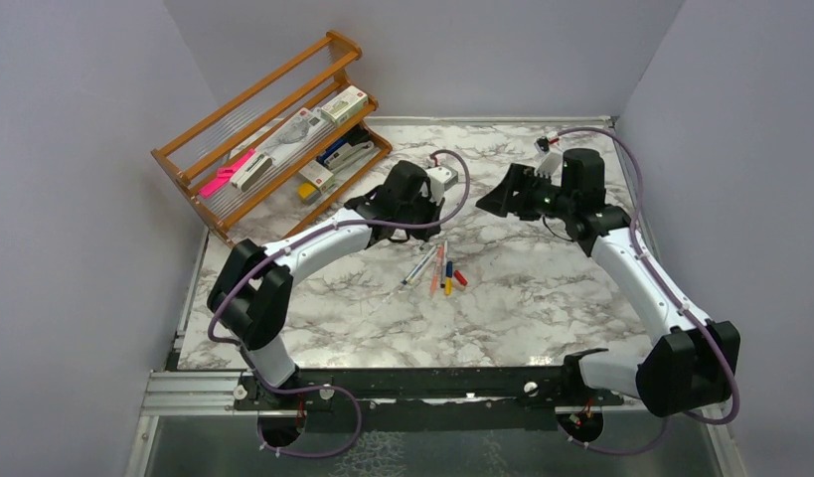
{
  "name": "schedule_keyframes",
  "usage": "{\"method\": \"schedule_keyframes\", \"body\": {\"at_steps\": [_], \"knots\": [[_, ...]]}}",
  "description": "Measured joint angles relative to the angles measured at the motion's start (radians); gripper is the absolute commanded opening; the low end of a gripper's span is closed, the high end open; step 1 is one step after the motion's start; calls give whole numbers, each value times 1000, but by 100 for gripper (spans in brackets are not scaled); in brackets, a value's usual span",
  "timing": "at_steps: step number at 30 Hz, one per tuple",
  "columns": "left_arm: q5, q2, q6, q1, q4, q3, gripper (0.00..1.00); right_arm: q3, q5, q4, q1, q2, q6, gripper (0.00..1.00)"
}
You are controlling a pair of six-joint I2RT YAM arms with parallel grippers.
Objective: Insert the pens into the pen caps
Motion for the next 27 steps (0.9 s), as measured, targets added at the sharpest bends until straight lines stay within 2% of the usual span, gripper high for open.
{"method": "schedule_keyframes", "body": {"at_steps": [2, 4, 5, 13, 15, 20, 22, 26, 27], "knots": [[27, -10, -21, -5, 24, 27, 0, 0, -26, 24, 0, 10, 19, 72], [46, -9, -40, -16, 40, 64, 0, 0, -47, 45, 0, 22, 39, 63], [53, -9, -46, -21, 45, 77, 0, 0, -56, 56, 0, 27, 47, 62], [83, 32, -69, -86, 74, 188, 0, 0, -101, 124, 0, 74, 85, 61], [87, 37, -71, -94, 75, 190, 0, 0, -103, 127, 0, 85, 86, 58], [92, 38, -73, -100, 74, 190, 0, 0, -103, 138, 0, 92, 93, 25], [97, 38, -73, -100, 74, 193, 0, 0, -101, 142, 0, 92, 95, 5], [98, 38, -73, -100, 74, 199, 0, 0, -86, 145, -6, 95, 96, 2], [98, 38, -73, -99, 72, 200, 4, 0, -85, 145, -6, 96, 96, 2]]}}
